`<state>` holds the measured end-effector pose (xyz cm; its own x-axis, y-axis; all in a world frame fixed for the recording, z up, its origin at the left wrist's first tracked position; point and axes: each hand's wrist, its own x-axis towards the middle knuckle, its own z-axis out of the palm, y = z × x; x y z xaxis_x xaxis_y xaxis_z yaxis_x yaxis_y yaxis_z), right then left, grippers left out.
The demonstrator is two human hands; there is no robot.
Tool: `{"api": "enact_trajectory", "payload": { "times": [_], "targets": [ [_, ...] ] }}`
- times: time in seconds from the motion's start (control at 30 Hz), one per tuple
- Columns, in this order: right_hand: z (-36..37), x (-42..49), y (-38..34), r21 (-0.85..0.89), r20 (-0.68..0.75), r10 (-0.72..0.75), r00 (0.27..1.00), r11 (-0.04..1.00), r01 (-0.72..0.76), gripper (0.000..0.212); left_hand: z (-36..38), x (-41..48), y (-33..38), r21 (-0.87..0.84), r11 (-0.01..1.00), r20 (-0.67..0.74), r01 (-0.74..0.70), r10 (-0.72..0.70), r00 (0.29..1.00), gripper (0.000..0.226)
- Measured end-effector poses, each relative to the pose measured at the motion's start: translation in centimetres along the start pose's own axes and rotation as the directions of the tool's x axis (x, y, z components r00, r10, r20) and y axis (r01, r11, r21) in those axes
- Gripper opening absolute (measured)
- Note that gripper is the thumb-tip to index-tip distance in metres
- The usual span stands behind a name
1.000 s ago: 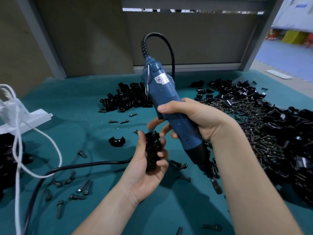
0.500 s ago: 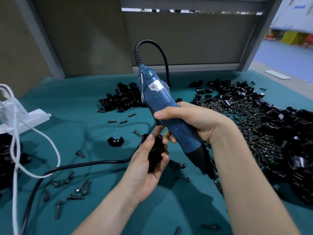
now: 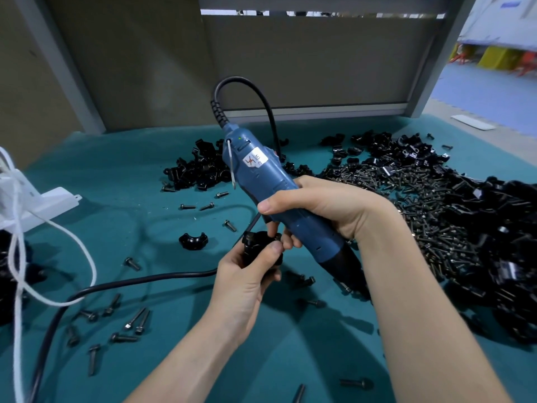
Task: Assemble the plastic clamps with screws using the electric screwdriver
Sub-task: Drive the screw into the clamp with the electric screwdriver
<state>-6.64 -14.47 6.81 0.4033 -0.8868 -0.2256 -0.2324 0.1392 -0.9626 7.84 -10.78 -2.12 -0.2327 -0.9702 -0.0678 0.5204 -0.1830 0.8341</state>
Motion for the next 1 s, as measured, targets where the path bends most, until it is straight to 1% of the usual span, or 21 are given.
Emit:
{"api": "enact_trajectory", "payload": {
  "times": [0.1,0.17,0.27,0.33,0.43,0.47,0.53,0.6,0.7,0.8,0.9,1.0],
  "targets": [
    [-0.2,0.0,0.0,-0.011,-0.017,-0.003,1.000,1.000,0.002,0.042,-0.2,0.2,-0.2,0.068,0.997,0.003,-0.038,0.038,0.999,0.019],
    [-0.3,-0.1,0.1,0.001,-0.025,-0.009,1.000,1.000,0.009,0.042,-0.4,0.3,-0.3,0.117,0.993,0.001,-0.034,0.034,0.999,0.022],
    [-0.4,-0.1,0.1,0.041,-0.030,-0.014,0.999,0.999,0.015,0.037,-0.4,0.0,-0.4,0.172,0.984,-0.005,-0.050,0.052,0.999,0.028],
    [-0.3,0.0,0.2,0.074,-0.030,-0.015,0.999,0.997,0.017,0.032,-0.2,-0.2,-0.3,0.184,0.979,-0.020,-0.090,0.095,0.995,0.033],
    [-0.2,0.3,0.4,0.120,-0.029,-0.016,0.999,0.993,0.019,0.030,-0.2,0.0,0.0,0.202,0.969,-0.061,-0.144,0.159,0.985,0.053],
    [-0.2,0.3,0.4,0.133,-0.026,-0.018,1.000,0.991,0.021,0.030,-0.3,-0.1,0.1,0.206,0.966,-0.061,-0.155,0.170,0.983,0.054],
    [-0.3,0.5,0.5,0.168,-0.013,-0.019,1.000,0.986,0.021,0.029,-0.3,-0.1,0.1,0.194,0.967,-0.045,-0.164,0.175,0.983,0.043],
    [-0.2,0.8,0.7,0.195,-0.007,-0.012,1.000,0.981,0.013,0.027,-0.2,-0.1,0.0,0.131,0.981,-0.033,-0.147,0.152,0.988,0.035],
    [-0.1,1.1,1.0,0.185,-0.021,0.003,1.000,0.983,0.001,0.032,-0.1,0.0,0.2,0.008,0.996,-0.020,-0.088,0.088,0.996,0.038],
    [-0.1,1.3,1.1,0.199,-0.023,0.001,1.000,0.980,0.004,0.035,0.1,-0.1,0.5,-0.072,0.997,-0.021,-0.024,0.023,1.000,0.036],
    [0.0,1.4,1.2,0.197,-0.013,0.001,1.000,0.980,0.002,0.039,0.2,-0.2,0.6,-0.141,0.990,-0.040,0.029,-0.035,0.999,0.028],
    [0.0,1.5,1.4,0.192,-0.001,0.011,1.000,0.981,-0.011,0.034,0.3,-0.3,0.7,-0.170,0.983,-0.043,0.070,-0.079,0.996,0.013]
  ]
}}
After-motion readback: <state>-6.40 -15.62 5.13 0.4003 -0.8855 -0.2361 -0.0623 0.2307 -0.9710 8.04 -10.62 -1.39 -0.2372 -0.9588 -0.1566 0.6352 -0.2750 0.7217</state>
